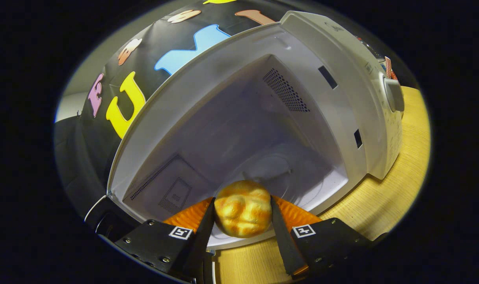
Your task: Open the microwave, put the food inside, and close the microwave door.
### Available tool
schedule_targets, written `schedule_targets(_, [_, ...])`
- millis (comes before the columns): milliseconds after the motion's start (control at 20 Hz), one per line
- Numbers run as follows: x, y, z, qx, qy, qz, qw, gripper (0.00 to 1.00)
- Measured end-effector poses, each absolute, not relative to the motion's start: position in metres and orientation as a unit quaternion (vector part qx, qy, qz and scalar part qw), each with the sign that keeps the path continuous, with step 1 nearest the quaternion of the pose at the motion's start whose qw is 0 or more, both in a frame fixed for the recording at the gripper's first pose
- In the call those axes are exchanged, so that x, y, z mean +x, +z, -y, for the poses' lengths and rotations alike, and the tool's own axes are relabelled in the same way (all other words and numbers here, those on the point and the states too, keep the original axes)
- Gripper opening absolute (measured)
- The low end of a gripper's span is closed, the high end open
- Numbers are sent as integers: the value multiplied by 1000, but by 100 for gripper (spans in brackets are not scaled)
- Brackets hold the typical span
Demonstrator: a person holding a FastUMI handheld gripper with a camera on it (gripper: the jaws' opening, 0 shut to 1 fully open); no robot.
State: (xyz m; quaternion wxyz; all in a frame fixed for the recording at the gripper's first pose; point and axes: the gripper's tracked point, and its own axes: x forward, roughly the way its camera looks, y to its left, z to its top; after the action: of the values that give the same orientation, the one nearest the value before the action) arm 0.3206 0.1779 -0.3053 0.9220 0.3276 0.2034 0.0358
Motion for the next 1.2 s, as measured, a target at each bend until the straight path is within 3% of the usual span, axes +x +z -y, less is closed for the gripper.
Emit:
schedule_targets(250, [327, -306, -177, 279, 21, -187, 942, 84])
schedule_targets(400, [325, -301, -176, 265, 13, -186, 946, 97])
schedule_targets(1200, [162, -154, -149, 95, 93, -109, 985, 97])
